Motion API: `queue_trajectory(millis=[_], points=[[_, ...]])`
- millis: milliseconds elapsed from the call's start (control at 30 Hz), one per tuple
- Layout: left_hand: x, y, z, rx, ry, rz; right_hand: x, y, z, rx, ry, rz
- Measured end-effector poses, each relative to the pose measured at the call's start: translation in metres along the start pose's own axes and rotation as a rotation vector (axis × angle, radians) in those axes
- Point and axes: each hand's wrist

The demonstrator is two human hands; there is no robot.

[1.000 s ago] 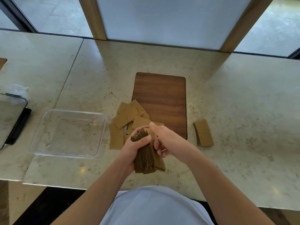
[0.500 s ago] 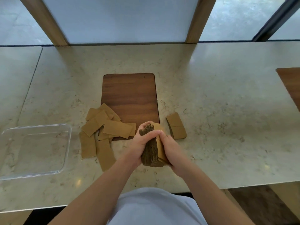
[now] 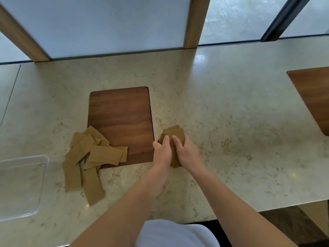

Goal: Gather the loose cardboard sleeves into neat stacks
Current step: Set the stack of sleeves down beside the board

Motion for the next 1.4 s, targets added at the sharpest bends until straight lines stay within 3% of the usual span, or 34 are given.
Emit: queue_trajectory(millis=[200,333,500,700,767,867,933,1000,1133,1300,1400], points=[[-0.009,0.013,0.010,0.053,0.016,-0.001,-0.010,0.006,0.017,-0.018,-0.049,-0.061],[-0.011,0.013,0.013,0.072,0.046,-0.040,-0.014,0.013,0.025,-0.064,-0.115,-0.235],[0.000,0.012,0.017,0.194,0.035,-0.136,-0.005,0.012,0.030,-0.185,-0.080,0.027],[-0.008,0.025,0.011,0.262,-0.087,-0.165,-0.012,0.000,0.030,-0.171,-0.144,0.048],[-0.007,0.029,0.007,0.239,-0.125,-0.107,-0.010,0.001,0.030,-0.201,-0.122,0.058],[0.011,0.029,0.015,0.083,-0.020,0.140,0.008,0.007,0.015,-0.354,0.103,0.178],[0.024,0.039,0.023,-0.161,0.053,0.333,0.021,0.017,-0.009,-0.581,0.246,0.560],[0.029,0.055,0.038,-0.324,-0.011,0.526,0.026,0.024,-0.033,-0.811,0.237,1.026],[0.016,0.078,0.054,-0.206,-0.279,0.877,0.016,0.015,-0.045,-0.902,0.095,1.336],[0.005,0.076,0.060,-0.197,-0.316,1.095,0.011,-0.009,-0.025,-0.861,0.075,1.427],[0.006,0.072,0.058,-0.238,-0.337,1.088,0.012,-0.015,-0.017,-0.847,0.048,1.390]])
Point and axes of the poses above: each hand's wrist, its own z-axis towards the middle knuckle, its own x-axis out of the back of the hand, y = z × x, and after that the axes turned 6 degrees about x, right-handed
